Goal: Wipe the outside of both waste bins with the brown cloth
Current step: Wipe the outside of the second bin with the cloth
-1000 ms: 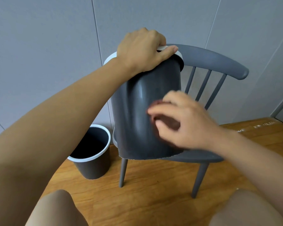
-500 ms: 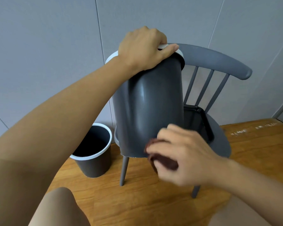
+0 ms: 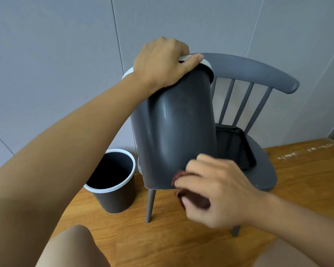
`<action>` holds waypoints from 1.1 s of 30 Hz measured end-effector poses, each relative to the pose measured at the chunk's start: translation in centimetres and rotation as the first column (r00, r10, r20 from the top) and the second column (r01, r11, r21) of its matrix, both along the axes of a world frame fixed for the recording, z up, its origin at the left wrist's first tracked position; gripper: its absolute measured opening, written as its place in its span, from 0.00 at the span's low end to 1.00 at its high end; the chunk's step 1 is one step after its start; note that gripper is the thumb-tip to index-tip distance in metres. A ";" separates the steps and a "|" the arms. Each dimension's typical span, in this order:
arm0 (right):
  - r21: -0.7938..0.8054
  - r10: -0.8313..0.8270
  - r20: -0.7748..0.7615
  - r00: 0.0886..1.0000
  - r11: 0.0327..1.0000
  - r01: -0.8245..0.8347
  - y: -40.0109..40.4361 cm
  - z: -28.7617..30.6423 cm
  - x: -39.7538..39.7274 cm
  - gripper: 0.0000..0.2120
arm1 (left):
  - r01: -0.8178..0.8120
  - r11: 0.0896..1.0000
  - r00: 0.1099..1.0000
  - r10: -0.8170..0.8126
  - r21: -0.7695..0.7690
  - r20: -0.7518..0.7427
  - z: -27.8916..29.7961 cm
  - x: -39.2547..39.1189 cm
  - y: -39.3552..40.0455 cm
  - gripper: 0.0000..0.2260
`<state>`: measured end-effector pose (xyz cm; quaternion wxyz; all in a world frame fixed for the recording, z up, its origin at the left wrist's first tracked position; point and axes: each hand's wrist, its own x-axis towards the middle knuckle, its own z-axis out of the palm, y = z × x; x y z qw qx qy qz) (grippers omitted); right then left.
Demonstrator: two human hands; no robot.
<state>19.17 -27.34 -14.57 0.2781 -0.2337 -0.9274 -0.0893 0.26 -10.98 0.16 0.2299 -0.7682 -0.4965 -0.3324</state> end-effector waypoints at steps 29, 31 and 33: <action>-0.086 -0.214 -0.519 0.827 0.976 0.199 10.4 8.6 -0.9 0.14 | 0.195 0.979 0.965 -0.201 0.053 0.167 -0.9 -3.2 -1.7 0.26; -0.067 -0.133 -0.450 0.883 0.991 0.115 8.1 6.4 -1.3 0.13 | 0.206 0.977 0.957 -0.213 0.054 0.200 -1.0 -4.0 -1.4 0.25; -0.068 -0.053 -0.317 0.947 0.997 0.033 5.4 3.9 -1.1 0.13 | 0.217 0.974 0.948 -0.224 0.059 0.224 -1.2 -4.6 -1.3 0.23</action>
